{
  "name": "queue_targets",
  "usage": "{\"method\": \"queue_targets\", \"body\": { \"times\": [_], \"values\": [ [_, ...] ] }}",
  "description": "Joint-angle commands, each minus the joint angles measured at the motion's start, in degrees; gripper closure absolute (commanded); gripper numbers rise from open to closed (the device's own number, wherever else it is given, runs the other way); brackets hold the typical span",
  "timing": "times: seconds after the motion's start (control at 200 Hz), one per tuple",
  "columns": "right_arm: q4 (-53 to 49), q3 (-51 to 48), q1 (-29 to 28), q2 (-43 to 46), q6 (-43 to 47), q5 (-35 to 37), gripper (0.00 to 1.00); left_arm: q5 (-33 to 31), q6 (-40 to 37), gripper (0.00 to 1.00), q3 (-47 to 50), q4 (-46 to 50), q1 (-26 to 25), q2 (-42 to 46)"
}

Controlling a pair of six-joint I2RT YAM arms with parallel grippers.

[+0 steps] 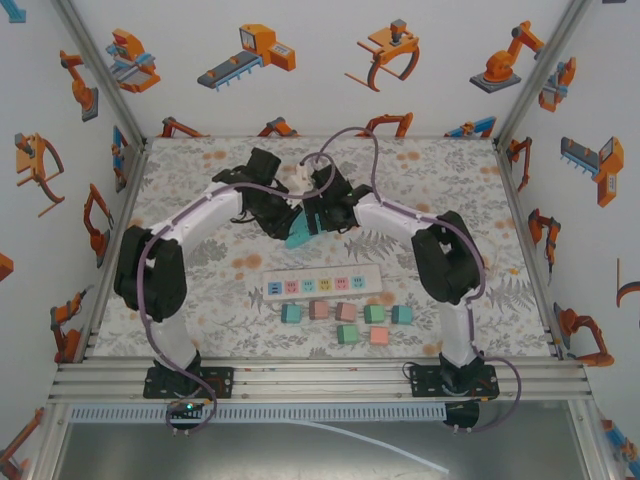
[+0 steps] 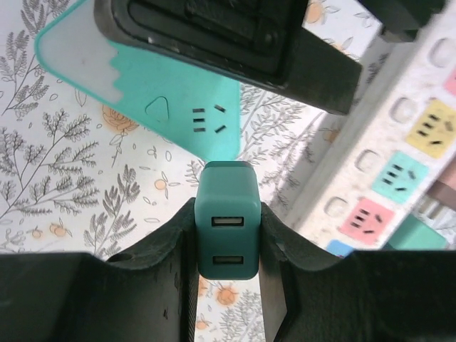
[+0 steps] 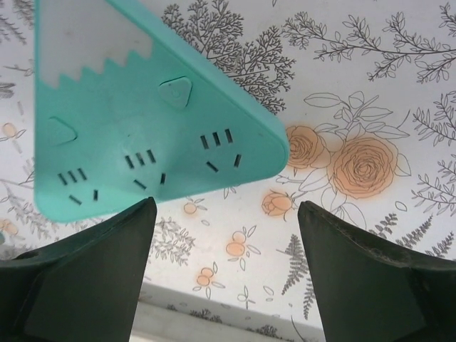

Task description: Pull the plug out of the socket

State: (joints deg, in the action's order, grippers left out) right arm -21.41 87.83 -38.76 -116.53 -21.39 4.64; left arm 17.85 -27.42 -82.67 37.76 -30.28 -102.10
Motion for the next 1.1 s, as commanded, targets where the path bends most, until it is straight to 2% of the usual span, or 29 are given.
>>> {"method": "queue_targets", "body": {
  "times": [0.0,0.12,0.24,0.441,0.576,0.746,0.881,0.971,1.091],
  "values": [
    [-1.75,-1.31,-1.18,4.22,0.43,-3.38,0.25,7.45,3.49,1.00,1.46,-6.98,-1.18,10.99],
    [-0.51,-2.81,-0.57,9.75,-1.79,-5.22,0.25,7.96,8.70,1.00,6.08,-9.04,-1.18,18.57],
    [2.77,-7.55,0.03,17.24,-5.14,-5.72,0.25,8.65,17.53,1.00,11.81,-12.22,-1.12,27.49],
    [9.74,-19.68,0.88,33.08,-10.43,-5.23,0.25,7.51,37.94,1.00,24.03,-20.30,-2.72,44.05],
    [15.26,-29.69,2.31,44.38,-12.39,-4.98,0.24,4.28,55.42,1.00,32.36,-25.80,-6.65,54.36],
    [17.48,-39.09,3.48,56.10,-13.23,-0.83,0.21,-6.31,75.10,1.00,43.70,-32.27,-15.32,65.03],
    [16.42,-43.44,3.74,61.96,-13.26,2.58,0.20,-21.20,86.48,1.00,51.44,-33.44,-25.80,71.19],
    [14.80,-44.95,3.78,64.00,-13.81,4.76,0.18,-31.20,92.80,1.00,56.55,-35.98,-35.17,71.52],
    [14.20,-46.79,3.78,65.67,-14.47,6.15,0.18,-42.88,98.21,1.00,60.35,-40.38,-47.80,65.42]
  ]
}}
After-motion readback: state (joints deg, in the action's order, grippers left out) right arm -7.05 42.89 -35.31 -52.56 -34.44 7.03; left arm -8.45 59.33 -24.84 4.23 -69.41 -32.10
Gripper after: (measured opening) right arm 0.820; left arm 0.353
